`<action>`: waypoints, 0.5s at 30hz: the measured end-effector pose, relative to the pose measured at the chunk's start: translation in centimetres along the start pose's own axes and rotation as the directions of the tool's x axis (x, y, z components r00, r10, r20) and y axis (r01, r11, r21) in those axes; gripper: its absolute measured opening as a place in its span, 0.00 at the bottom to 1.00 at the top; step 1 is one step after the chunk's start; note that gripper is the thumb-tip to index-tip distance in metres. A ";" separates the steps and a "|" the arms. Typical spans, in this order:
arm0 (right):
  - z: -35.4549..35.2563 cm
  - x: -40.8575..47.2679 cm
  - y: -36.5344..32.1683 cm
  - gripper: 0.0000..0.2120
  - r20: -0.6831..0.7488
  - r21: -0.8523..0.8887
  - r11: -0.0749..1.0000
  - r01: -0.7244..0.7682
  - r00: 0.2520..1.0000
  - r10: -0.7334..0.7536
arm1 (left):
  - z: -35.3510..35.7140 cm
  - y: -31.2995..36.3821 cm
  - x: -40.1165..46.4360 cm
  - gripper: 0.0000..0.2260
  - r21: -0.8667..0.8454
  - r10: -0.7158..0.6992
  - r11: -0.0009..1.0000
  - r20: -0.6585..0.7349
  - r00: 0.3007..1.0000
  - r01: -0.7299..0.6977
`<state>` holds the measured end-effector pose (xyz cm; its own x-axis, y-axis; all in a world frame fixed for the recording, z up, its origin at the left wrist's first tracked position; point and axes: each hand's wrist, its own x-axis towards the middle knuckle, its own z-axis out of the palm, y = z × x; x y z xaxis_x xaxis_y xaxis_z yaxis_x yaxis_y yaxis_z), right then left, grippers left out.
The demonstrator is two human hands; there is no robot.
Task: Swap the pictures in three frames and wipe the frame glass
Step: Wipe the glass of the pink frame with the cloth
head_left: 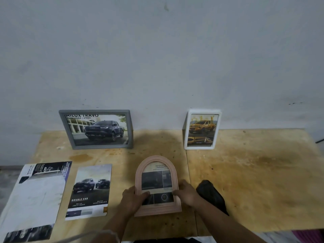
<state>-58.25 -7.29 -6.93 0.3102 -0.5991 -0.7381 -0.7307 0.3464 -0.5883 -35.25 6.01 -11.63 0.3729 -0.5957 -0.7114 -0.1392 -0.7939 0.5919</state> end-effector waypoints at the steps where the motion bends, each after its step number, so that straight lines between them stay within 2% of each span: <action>1: -0.1 0.2 -0.1 0.21 0.001 0.011 1.000 -0.009 1.000 0.009 | 0.0 -0.2 0.5 0.32 -0.005 0.004 1.000 0.006 1.000 -0.004; 5: -0.3 0.7 -0.4 0.20 -0.009 0.042 0.999 0.003 1.000 -0.003 | -1.1 3.0 -1.7 0.18 -0.046 0.042 0.998 0.068 0.997 -0.039; 9: -0.7 0.7 -1.6 0.19 -0.052 0.130 0.991 0.043 0.998 -0.036 | -2.0 5.5 -2.2 0.14 -0.122 0.105 0.988 0.111 0.988 -0.091; 15: -2.5 1.0 -5.2 0.22 -0.148 0.236 0.961 0.144 0.983 -0.111 | -3.6 10.2 -2.0 0.09 -0.136 0.293 0.946 -0.023 0.956 -0.293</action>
<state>-55.66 -11.44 -3.79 0.2960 -0.7341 -0.6112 -0.5141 0.4169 -0.7496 -34.07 -0.45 -2.82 0.3362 -0.7994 -0.4979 -0.1167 -0.5599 0.8203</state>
